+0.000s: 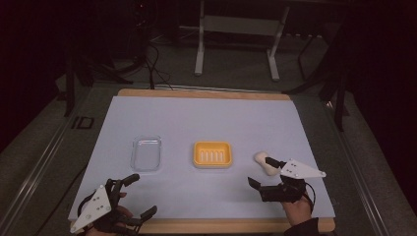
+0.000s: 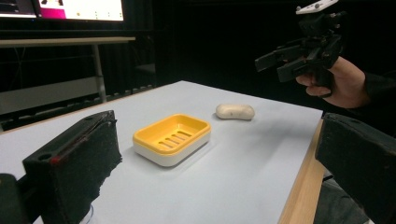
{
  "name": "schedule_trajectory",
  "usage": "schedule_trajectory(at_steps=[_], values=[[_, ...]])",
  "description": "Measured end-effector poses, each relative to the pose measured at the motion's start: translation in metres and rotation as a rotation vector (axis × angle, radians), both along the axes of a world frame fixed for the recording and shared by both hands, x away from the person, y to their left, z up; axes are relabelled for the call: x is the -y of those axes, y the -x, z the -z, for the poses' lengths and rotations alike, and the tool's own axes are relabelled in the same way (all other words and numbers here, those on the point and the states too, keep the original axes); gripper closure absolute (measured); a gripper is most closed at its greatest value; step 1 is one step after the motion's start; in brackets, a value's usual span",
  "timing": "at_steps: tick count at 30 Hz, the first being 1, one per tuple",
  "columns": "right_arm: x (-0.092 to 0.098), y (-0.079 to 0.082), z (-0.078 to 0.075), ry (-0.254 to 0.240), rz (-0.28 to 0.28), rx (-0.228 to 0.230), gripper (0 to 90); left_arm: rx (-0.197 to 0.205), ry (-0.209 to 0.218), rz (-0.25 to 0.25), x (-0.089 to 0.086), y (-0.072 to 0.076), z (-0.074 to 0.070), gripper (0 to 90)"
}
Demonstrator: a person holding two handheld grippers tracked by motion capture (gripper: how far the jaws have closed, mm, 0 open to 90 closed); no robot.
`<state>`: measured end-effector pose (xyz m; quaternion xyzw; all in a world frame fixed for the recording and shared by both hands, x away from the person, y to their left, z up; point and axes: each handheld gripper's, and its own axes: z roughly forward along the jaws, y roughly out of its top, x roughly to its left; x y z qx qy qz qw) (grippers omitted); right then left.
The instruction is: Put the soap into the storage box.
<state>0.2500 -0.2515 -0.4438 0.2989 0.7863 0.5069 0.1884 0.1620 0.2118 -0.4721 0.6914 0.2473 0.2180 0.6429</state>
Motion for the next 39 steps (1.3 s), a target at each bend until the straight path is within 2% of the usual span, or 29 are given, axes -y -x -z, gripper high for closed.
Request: schedule_trajectory(at_steps=[4, 7, 8, 10, 18, 21, 23, 24, 27, 30, 31, 32, 33, 36, 38, 39], values=[[-0.001, 0.0, 0.0, 0.004, -0.003, -0.004, 10.0, 0.009, -0.018, 0.001, 0.001, 0.002, 0.001, 0.1], [-0.002, 0.003, -0.001, 0.007, -0.016, 0.013, 10.0, 0.007, -0.022, 0.007, 0.001, 0.002, 0.001, 0.1], [-0.002, 0.003, -0.003, 0.005, -0.043, 0.016, 10.0, 0.006, -0.025, 0.006, 0.001, 0.003, 0.001, 0.1], [-0.003, 0.003, -0.004, 0.02, -0.053, 0.019, 10.0, 0.002, -0.026, 0.011, 0.001, 0.003, 0.002, 0.1], [-0.005, 0.003, -0.01, 0.045, -0.008, 0.023, 10.0, -0.002, -0.017, 0.012, 0.001, 0.005, 0.001, 0.0], [-0.007, 0.003, -0.011, 0.057, -0.011, 0.019, 10.0, -0.008, -0.011, 0.009, 0.0, 0.004, 0.001, 0.0], [-0.008, 0.003, -0.011, 0.075, -0.033, 0.014, 10.0, -0.007, -0.01, 0.004, 0.0, 0.004, 0.001, 0.1], [-0.011, 0.003, -0.011, 0.105, -0.059, 0.014, 10.0, -0.009, -0.007, 0.005, 0.0, 0.004, 0.001, 0.1], [-0.014, 0.001, -0.011, 0.134, -0.119, -0.02, 10.3, -0.011, -0.018, 0.009, 0.0, 0.003, 0.001, 0.0], [-0.018, -0.004, -0.009, 0.185, -0.182, -0.075, 10.3, -0.013, -0.02, 0.008, -0.001, 0.003, 0.001, 0.0], [-0.018, -0.004, -0.009, 0.185, -0.182, -0.075, 10.3, -0.013, -0.02, 0.008, -0.001, 0.003, 0.001, 0.0], [-0.021, -0.006, -0.007, 0.228, -0.198, -0.093, 10.3, -0.018, -0.014, 0.009, -0.001, 0.003, 0.001, 0.0], [-0.021, -0.006, -0.007, 0.228, -0.198, -0.093, 10.3, -0.018, -0.014, 0.009, -0.001, 0.003, 0.001, 0.0], [-0.024, -0.01, -0.003, 0.264, -0.23, -0.142, 10.2, -0.02, -0.019, 0.012, -0.001, 0.003, 0.001, 0.0], [-0.025, -0.01, -0.003, 0.278, -0.229, -0.142, 10.2, -0.019, -0.024, 0.012, -0.001, 0.003, 0.001, 0.0], [-0.026, -0.011, -0.004, 0.289, -0.232, -0.161, 10.2, -0.019, -0.033, 0.012, 0.0, 0.003, 0.001, 0.1]])
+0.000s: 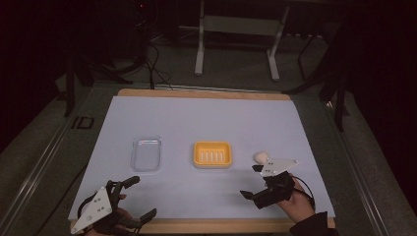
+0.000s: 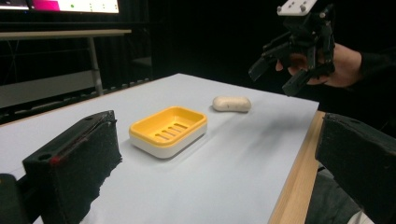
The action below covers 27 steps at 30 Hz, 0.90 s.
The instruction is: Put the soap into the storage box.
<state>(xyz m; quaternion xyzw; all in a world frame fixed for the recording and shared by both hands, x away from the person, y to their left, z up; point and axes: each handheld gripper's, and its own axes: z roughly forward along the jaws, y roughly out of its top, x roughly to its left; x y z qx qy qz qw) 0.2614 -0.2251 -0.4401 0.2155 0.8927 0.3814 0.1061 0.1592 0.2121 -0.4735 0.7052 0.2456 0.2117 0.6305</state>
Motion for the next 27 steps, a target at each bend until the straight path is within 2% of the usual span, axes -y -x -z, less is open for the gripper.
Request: schedule_trajectory(at_steps=[1, 2, 5, 6, 8, 9, 10, 11, 12, 13, 14, 15, 17, 21, 23, 26, 27], values=[[0.0, 0.0, 0.0, 0.0, 0.0, 0.0, 10.2, 0.0, 0.0, 0.0, 0.0, 0.0, 0.0, 0.0], [-0.001, -0.002, 0.0, 0.015, -0.001, -0.025, 10.2, 0.001, -0.002, 0.002, 0.0, 0.0, 0.0, 0.0], [-0.002, -0.003, 0.0, 0.031, 0.003, -0.035, 10.2, 0.0, -0.002, 0.002, 0.0, 0.0, 0.0, 0.0], [-0.002, -0.004, 0.002, 0.053, 0.007, -0.061, 10.2, -0.001, -0.003, 0.002, 0.001, 0.0, 0.0, 0.0], [-0.002, -0.005, 0.002, 0.058, 0.006, -0.067, 10.2, -0.002, -0.006, 0.003, 0.001, 0.0, 0.0, 0.0], [-0.003, -0.006, 0.004, 0.085, 0.008, -0.09, 10.2, -0.002, -0.008, 0.004, 0.001, 0.0, 0.0, 0.0], [-0.003, -0.006, 0.004, 0.085, 0.008, -0.09, 10.2, -0.002, -0.01, 0.004, 0.001, 0.0, 0.001, 0.0], [-0.003, -0.007, 0.006, 0.112, 0.008, -0.119, 10.2, -0.002, -0.013, 0.005, 0.001, 0.0, 0.001, 0.1], [-0.004, -0.007, 0.007, 0.133, 0.014, -0.121, 10.3, -0.003, -0.014, 0.005, 0.002, 0.0, 0.001, 0.0], [-0.004, -0.007, 0.007, 0.133, 0.014, -0.121, 10.3, -0.003, -0.014, 0.005, 0.002, 0.0, 0.001, 0.0], [-0.004, -0.008, 0.008, 0.152, 0.01, -0.148, 10.3, -0.005, -0.016, 0.006, 0.002, 0.0, 0.001, 0.0], [-0.004, -0.008, 0.008, 0.152, 0.01, -0.148, 10.3, -0.005, -0.016, 0.006, 0.002, 0.0, 0.001, 0.1], [-0.004, -0.009, 0.01, 0.184, 0.024, -0.165, 12.7, -0.006, -0.015, 0.008, 0.002, 0.0, 0.001, 0.0], [-0.003, -0.01, 0.01, 0.199, 0.043, -0.175, 12.8, -0.007, -0.019, 0.008, 0.002, 0.0, 0.001, 0.0], [0.0, -0.013, 0.011, 0.218, 0.062, -0.202, 12.7, -0.008, -0.019, 0.01, 0.002, -0.001, 0.001, 0.0], [0.002, -0.015, 0.013, 0.268, 0.081, -0.212, 12.7, -0.01, -0.022, 0.011, 0.003, -0.001, 0.001, 0.0], [0.002, -0.015, 0.013, 0.268, 0.081, -0.212, 12.7, -0.01, -0.022, 0.011, 0.003, -0.001, 0.001, 0.1]])
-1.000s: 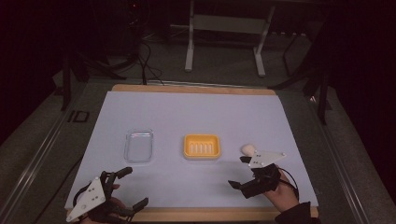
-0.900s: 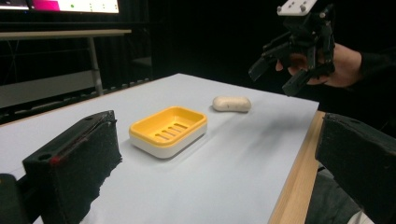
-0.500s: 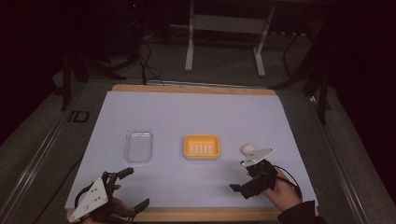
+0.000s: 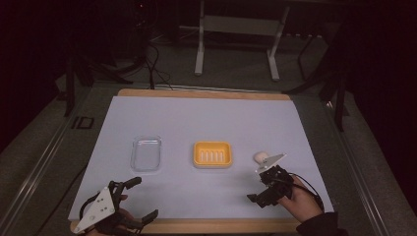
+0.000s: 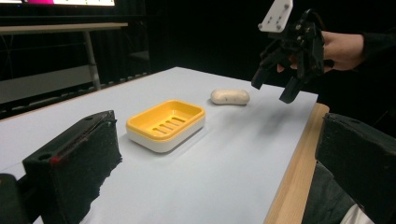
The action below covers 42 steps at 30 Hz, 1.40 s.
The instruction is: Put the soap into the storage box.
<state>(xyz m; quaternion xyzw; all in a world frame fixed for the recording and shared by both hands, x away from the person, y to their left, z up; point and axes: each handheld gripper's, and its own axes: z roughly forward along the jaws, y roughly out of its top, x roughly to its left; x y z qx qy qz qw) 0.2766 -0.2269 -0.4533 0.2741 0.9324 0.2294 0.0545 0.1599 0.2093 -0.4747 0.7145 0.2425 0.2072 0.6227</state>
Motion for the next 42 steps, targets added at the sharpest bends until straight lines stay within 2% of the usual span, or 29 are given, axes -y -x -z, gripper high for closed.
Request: schedule_trajectory(at_steps=[3, 10, 16, 25, 26, 32, 36, 39, 40, 42], values=[[0.001, -0.001, 0.003, 0.061, 0.014, -0.035, 12.7, -0.003, -0.005, 0.0, 0.0, 0.0, 0.0, 0.0], [0.005, -0.004, 0.004, 0.119, 0.05, -0.081, 12.7, -0.003, -0.014, 0.001, 0.001, 0.0, 0.001, 0.0], [0.008, -0.006, 0.011, 0.201, 0.066, -0.147, 12.8, -0.004, -0.016, 0.002, 0.001, 0.0, 0.001, 0.0], [0.017, -0.011, 0.014, 0.264, 0.103, -0.199, 13.1, -0.007, -0.021, 0.003, 0.002, 0.0, 0.001, 0.0], [0.02, -0.013, 0.015, 0.282, 0.118, -0.209, 13.1, -0.006, -0.021, 0.003, 0.002, 0.0, 0.001, 0.0], [0.029, -0.017, 0.016, 0.298, 0.161, -0.228, 13.1, -0.006, -0.022, 0.002, 0.002, 0.0, 0.001, 0.0], [0.034, -0.02, 0.02, 0.342, 0.188, -0.242, 13.0, -0.006, -0.024, 0.002, 0.002, 0.0, 0.001, 0.1], [0.036, -0.021, 0.021, 0.354, 0.2, -0.253, 13.0, -0.007, -0.023, 0.002, 0.001, 0.0, 0.001, 0.0], [0.039, -0.023, 0.023, 0.363, 0.217, -0.272, 13.0, -0.007, -0.025, 0.002, 0.002, 0.0, 0.001, 0.0], [0.041, -0.025, 0.023, 0.38, 0.229, -0.281, 13.0, -0.007, -0.025, 0.003, 0.002, 0.0, 0.001, 0.0]])
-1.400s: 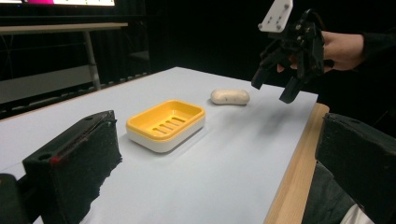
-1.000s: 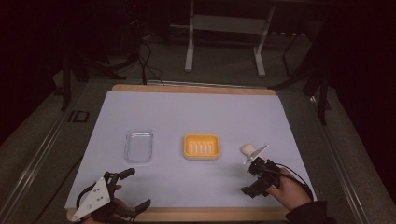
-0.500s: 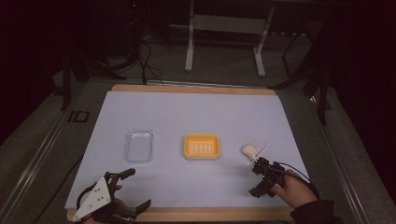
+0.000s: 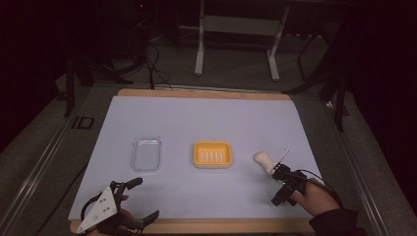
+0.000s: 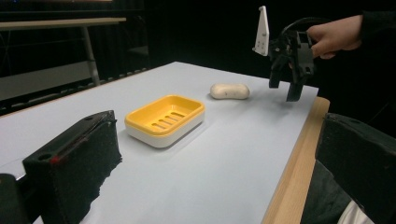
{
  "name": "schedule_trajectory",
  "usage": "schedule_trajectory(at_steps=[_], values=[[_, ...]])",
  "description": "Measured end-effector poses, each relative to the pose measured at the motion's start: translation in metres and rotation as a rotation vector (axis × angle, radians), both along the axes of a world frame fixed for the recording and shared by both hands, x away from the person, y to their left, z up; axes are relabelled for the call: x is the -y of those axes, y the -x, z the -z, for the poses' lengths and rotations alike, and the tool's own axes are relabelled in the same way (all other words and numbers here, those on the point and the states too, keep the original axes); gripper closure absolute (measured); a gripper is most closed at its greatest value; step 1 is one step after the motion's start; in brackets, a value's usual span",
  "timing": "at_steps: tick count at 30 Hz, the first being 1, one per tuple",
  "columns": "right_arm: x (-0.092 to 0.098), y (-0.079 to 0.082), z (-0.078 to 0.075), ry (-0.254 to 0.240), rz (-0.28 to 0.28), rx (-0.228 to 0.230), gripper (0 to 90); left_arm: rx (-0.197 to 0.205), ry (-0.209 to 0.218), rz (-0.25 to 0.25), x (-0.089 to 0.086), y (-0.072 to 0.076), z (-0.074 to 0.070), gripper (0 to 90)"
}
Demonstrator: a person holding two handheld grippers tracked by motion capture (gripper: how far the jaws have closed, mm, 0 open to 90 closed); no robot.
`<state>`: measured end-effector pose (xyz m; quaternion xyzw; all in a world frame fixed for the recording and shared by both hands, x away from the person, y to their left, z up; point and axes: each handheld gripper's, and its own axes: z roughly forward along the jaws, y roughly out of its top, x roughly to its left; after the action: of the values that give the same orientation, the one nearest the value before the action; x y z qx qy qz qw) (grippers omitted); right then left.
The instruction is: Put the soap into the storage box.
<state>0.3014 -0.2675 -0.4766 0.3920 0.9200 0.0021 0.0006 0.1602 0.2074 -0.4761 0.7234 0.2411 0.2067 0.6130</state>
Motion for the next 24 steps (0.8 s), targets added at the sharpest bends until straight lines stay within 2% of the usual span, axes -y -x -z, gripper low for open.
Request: schedule_trajectory(at_steps=[7, 15, 19, 24], values=[[0.009, -0.007, 0.003, 0.032, 0.035, -0.033, 13.0, -0.001, -0.002, -0.001, 0.0, 0.0, 0.0, 0.1], [0.018, -0.015, 0.007, 0.041, 0.074, -0.064, 13.0, -0.001, -0.003, 0.0, 0.001, 0.0, 0.001, 0.0], [0.021, -0.02, 0.007, 0.044, 0.087, -0.068, 13.0, -0.003, -0.002, 0.0, 0.001, 0.0, 0.0, 0.0], [0.024, -0.031, 0.006, 0.033, 0.107, -0.049, 13.1, -0.002, -0.004, 0.001, 0.001, 0.0, 0.0, 0.0]])
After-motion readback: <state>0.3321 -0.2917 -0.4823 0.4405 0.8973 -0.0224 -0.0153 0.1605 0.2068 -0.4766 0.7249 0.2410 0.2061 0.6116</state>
